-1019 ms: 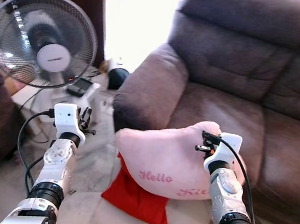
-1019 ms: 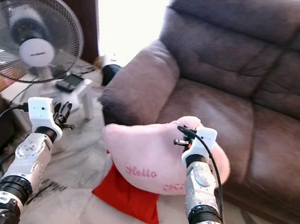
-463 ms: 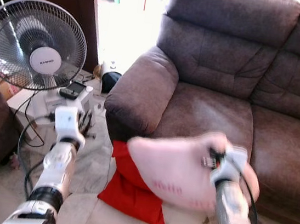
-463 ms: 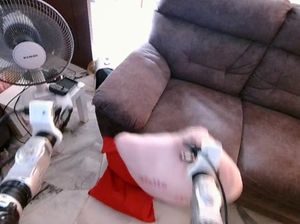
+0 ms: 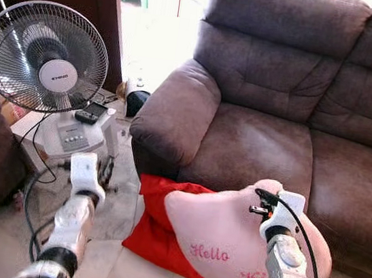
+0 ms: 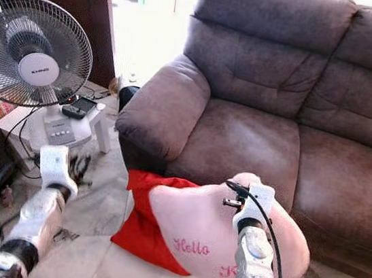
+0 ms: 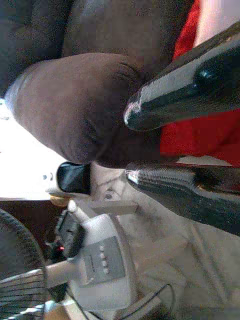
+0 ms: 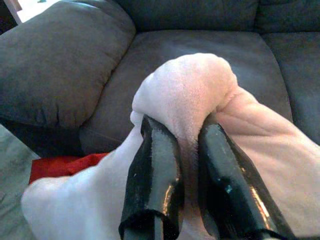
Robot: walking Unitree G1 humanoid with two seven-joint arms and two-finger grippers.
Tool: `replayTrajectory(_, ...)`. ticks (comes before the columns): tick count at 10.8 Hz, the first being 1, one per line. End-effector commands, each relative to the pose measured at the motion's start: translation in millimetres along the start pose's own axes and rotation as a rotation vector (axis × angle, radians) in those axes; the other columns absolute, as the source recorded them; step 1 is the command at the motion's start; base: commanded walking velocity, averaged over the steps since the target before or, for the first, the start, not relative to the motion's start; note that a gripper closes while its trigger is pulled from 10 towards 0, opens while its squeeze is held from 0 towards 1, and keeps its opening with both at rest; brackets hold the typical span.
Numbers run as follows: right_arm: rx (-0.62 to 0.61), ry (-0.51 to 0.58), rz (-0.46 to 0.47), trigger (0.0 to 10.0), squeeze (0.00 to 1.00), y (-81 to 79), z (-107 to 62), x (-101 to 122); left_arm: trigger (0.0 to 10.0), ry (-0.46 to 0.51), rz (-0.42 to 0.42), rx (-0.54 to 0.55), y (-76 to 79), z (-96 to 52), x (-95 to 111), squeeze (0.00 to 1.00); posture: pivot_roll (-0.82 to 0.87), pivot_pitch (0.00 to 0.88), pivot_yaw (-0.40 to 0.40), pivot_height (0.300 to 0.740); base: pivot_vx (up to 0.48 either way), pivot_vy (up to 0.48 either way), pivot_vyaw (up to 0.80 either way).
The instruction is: Move the pillow to the sofa from floor
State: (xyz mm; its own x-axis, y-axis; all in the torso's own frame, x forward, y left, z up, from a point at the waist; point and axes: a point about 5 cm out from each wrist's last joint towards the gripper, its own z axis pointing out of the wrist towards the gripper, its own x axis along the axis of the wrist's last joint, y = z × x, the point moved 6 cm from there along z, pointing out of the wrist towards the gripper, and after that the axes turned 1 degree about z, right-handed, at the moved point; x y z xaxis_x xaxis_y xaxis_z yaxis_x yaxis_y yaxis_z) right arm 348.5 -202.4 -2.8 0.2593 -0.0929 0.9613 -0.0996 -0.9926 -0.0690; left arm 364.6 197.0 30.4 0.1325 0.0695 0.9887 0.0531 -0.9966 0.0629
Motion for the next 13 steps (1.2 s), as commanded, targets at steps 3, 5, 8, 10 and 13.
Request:
replayTrajectory(3,-0.001,0.1,0.002,10.0,0.0,-1.7,7.5,28.1,10.0,0.033,0.027,-0.025,6.2,-2.2,3.1,0.0,0.06,0.0,-0.065,0.74,0.0,-0.094,0.0)
replayTrajectory(5,-0.007,0.101,0.017,10.0,0.0,0.4,9.1,30.7,10.0,0.041,0.024,-0.029,7.2,-1.9,4.6,0.0,0.06,0.0,-0.068,0.74,0.0,-0.283,-0.23)
replayTrajectory(8,-0.017,0.142,0.009,10.0,0.0,5.1,14.6,48.1,10.0,0.059,0.015,-0.01,4.8,3.9,13.5,0.0,0.05,0.0,-0.084,0.74,0.0,-0.277,-0.43)
replayTrajectory(10,-0.013,0.149,0.009,10.0,0.0,0.8,16.6,51.8,10.0,0.073,0.016,-0.005,0.9,4.9,18.2,0.0,0.05,0.0,-0.088,0.74,0.0,-0.277,0.0)
replayTrajectory(13,-0.021,0.151,0.02,10.0,0.0,0.0,17.2,52.8,10.0,0.082,0.019,-0.009,0.3,6.9,22.4,0.0,0.04,0.0,-0.08,0.74,0.0,-0.273,0.0)
